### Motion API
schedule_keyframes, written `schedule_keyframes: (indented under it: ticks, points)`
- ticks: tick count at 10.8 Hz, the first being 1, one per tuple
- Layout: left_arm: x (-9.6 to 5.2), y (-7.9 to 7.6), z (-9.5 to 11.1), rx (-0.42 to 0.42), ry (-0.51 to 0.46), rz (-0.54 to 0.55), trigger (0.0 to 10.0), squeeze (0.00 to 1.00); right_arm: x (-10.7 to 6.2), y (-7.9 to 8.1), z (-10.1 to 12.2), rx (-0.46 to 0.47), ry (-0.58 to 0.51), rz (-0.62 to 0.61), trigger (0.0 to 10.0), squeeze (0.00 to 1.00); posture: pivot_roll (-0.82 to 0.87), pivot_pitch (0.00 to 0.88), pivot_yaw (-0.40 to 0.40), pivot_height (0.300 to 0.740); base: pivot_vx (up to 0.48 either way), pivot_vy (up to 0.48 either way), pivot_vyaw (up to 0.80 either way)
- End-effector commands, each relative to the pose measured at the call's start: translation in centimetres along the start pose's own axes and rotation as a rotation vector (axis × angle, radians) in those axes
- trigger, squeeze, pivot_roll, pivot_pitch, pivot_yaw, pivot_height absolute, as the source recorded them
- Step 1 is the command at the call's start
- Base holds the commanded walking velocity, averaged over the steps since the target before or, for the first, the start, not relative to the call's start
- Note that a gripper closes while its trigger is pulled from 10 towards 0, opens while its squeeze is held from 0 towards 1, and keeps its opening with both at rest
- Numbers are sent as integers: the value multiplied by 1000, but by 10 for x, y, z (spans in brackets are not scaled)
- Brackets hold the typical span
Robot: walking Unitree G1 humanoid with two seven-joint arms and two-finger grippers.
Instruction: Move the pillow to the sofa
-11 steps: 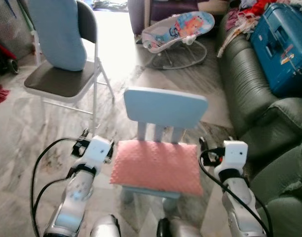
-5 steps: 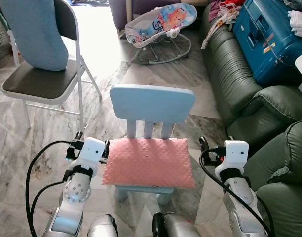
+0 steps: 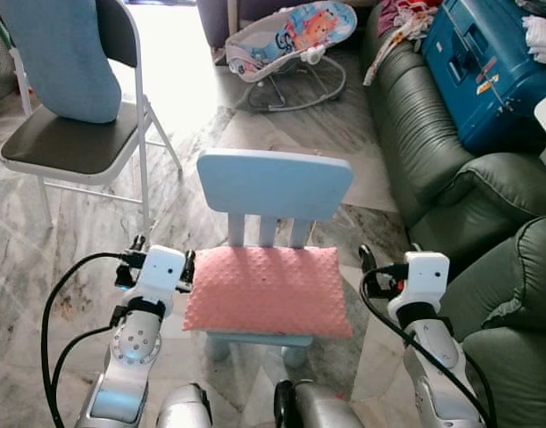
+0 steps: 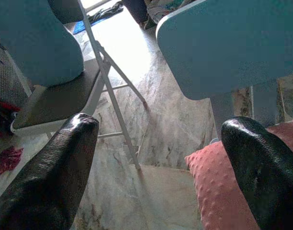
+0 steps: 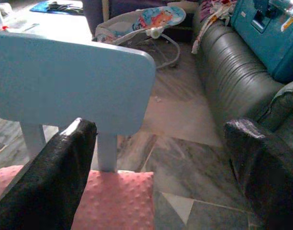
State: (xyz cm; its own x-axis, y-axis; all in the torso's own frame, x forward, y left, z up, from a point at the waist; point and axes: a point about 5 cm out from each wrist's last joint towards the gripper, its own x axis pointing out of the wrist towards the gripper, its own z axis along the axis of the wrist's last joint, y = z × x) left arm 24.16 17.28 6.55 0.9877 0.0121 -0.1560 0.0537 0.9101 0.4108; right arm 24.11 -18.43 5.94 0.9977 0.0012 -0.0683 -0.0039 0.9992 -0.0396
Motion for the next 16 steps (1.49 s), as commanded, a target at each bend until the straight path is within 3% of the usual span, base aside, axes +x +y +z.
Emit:
schedule_keyframes:
  ticks: [1,5,11,16]
  points:
    - [-3,0,-2,-3,11,-5,10000,0,-3,-1,-1,5,12,-3,10000,0,-44,177,-47,680,0,0,0]
    - [-2,3,-3,4,17,6,10000,0,-2,0,-1,11,11,6,10000,0,-44,178,-48,620,0,0,0]
    - [2,7,0,5,6,42,10000,0,2,5,1,22,2,22,10000,0,-37,178,-47,620,0,0,0]
    - [2,5,1,30,10,67,10000,0,4,5,0,24,11,35,10000,0,-35,180,-51,526,0,0,0]
